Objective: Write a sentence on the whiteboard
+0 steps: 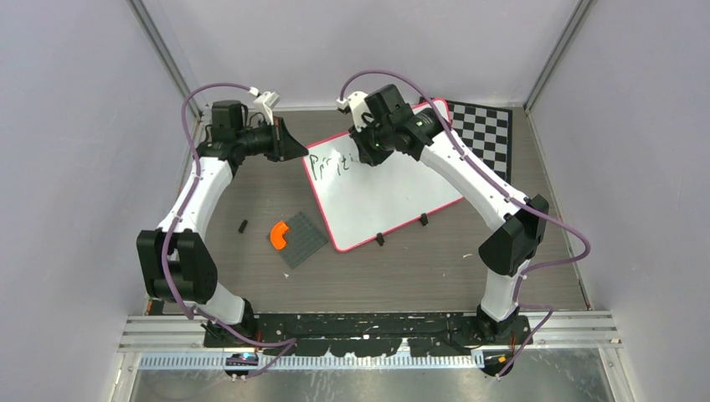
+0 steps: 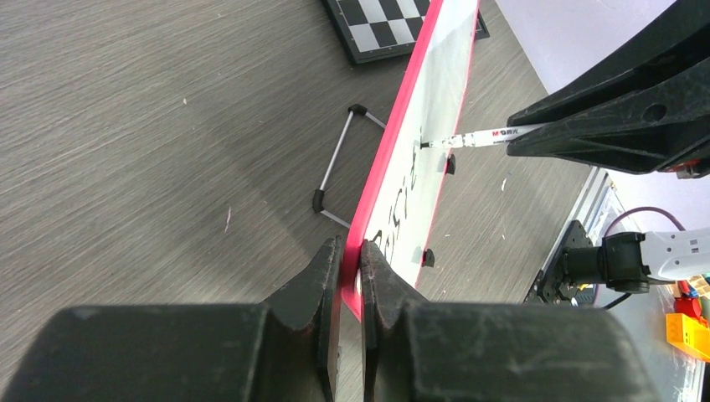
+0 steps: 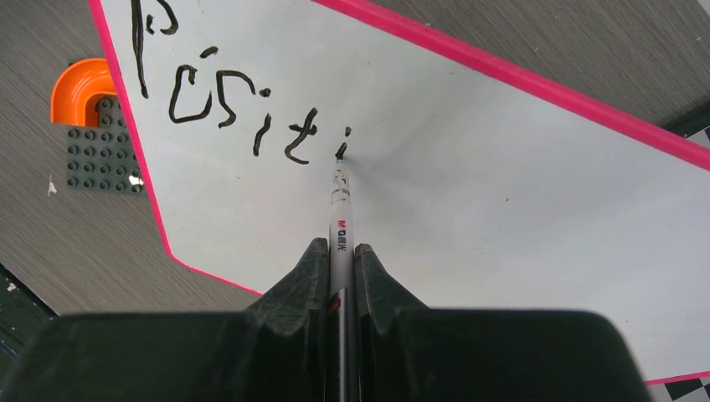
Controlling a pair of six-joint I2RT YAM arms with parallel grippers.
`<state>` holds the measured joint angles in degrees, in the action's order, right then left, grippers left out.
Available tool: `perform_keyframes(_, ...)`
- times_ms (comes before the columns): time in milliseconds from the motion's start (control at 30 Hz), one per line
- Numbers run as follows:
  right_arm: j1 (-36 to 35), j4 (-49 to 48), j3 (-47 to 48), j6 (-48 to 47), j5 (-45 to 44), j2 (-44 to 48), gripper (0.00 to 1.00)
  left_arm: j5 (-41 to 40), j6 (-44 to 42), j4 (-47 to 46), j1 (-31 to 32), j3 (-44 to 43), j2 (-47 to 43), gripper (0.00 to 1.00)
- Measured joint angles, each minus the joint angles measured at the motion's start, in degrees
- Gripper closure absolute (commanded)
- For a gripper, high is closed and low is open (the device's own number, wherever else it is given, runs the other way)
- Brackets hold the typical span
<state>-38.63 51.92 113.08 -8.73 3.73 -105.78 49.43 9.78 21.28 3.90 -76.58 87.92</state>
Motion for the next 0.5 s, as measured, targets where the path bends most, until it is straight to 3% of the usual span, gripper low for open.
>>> perform_keyframes(500, -0.9, 0.1, -4.3, 0.5, 0.5, 1.3, 1.00, -0.4, 0.0, 0.0, 0.1, 0.0, 0.0, 1.00)
